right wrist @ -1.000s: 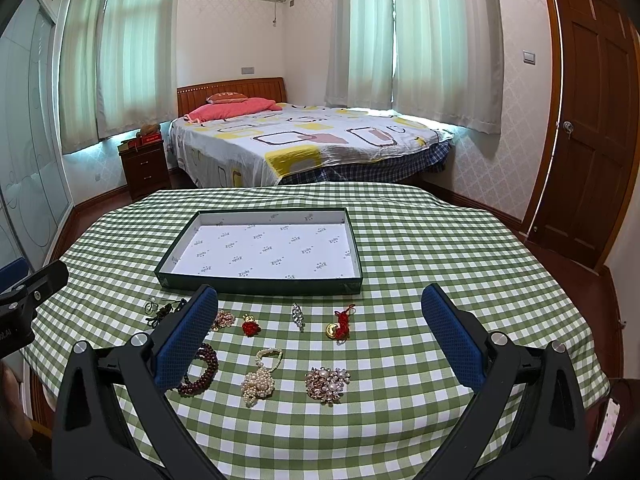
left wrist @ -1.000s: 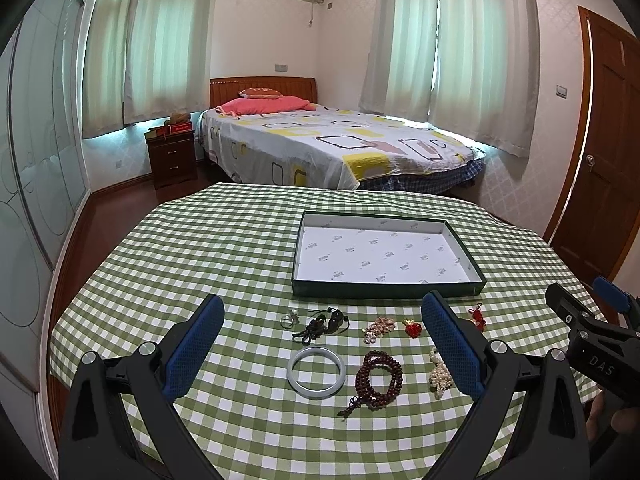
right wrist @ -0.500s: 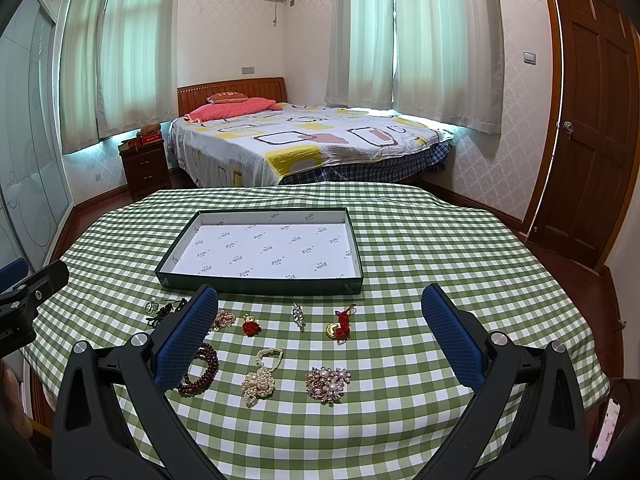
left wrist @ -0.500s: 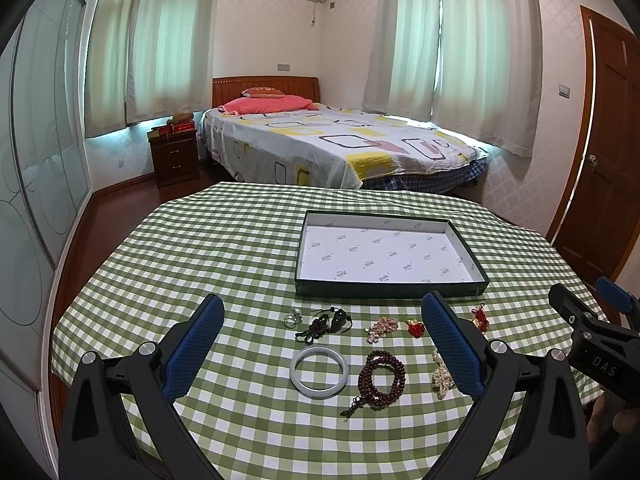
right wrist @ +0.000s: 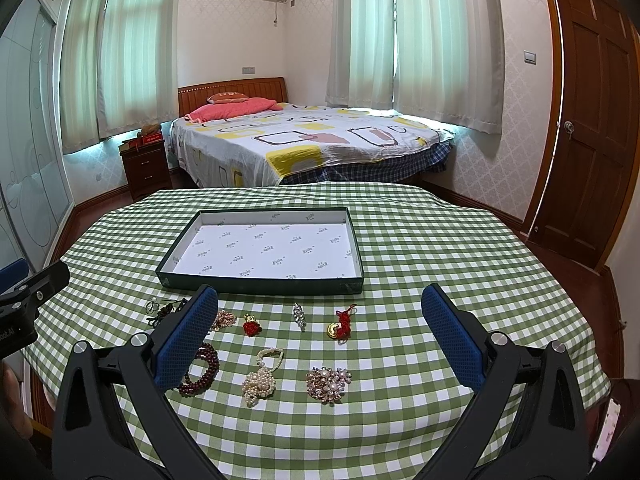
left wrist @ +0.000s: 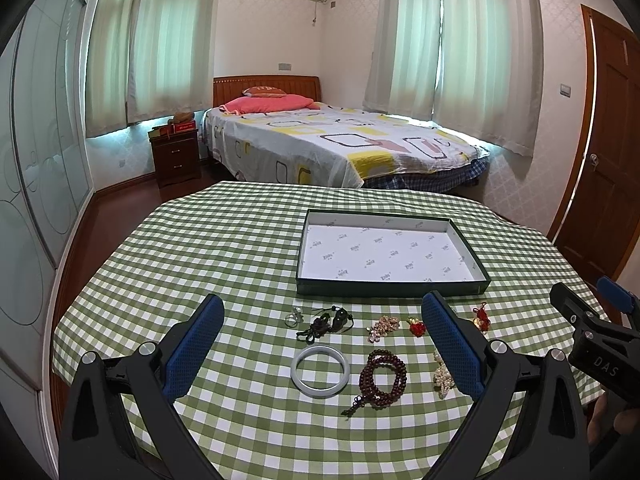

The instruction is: Organize jewelry

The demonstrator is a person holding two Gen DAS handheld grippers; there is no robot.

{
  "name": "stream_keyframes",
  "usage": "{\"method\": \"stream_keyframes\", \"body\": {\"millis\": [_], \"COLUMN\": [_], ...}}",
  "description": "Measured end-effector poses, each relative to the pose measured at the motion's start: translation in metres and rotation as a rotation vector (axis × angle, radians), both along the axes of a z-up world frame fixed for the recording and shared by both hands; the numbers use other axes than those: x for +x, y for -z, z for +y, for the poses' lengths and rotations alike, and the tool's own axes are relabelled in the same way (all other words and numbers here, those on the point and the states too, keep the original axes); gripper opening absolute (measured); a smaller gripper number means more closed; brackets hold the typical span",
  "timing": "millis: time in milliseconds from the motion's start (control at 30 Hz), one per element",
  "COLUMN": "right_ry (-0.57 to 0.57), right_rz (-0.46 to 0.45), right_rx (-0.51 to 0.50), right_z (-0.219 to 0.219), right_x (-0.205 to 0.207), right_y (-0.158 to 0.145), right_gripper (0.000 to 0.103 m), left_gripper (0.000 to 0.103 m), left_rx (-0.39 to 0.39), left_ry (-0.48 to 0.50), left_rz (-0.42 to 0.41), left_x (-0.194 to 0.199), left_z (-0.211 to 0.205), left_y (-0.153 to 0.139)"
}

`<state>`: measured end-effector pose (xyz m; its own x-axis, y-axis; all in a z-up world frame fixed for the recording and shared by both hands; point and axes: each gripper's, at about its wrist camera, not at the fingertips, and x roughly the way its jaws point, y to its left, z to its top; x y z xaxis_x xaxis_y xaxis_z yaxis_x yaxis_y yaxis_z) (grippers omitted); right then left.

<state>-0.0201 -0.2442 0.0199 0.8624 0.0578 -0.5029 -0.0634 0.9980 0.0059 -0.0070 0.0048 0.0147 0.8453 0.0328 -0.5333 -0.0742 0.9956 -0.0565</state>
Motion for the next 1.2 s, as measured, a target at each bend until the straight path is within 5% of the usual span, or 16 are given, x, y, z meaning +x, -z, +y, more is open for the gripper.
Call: {"method": "stream_keyframes", "body": {"millis": [800, 1200], "right_ry": [-0.005, 0.010], "right_rz": [0.010, 0.146], "right_rx": [0.007, 0.009], "right_z": [0.001, -0.006], "right_x": [0.004, 0.034], "right_y": [0.011, 0.078], "right_gripper": [0.099, 0.099], "left_gripper": [0.096, 0.096], "left_rx": [-0.010, -0.042], "left_ry": [-0.011, 0.013], "left_rz": [0.009, 0.223], "left_x": [0.006, 0.045], "left_z": [0.009, 0.021], "left_y": [0.009, 0.086]}}
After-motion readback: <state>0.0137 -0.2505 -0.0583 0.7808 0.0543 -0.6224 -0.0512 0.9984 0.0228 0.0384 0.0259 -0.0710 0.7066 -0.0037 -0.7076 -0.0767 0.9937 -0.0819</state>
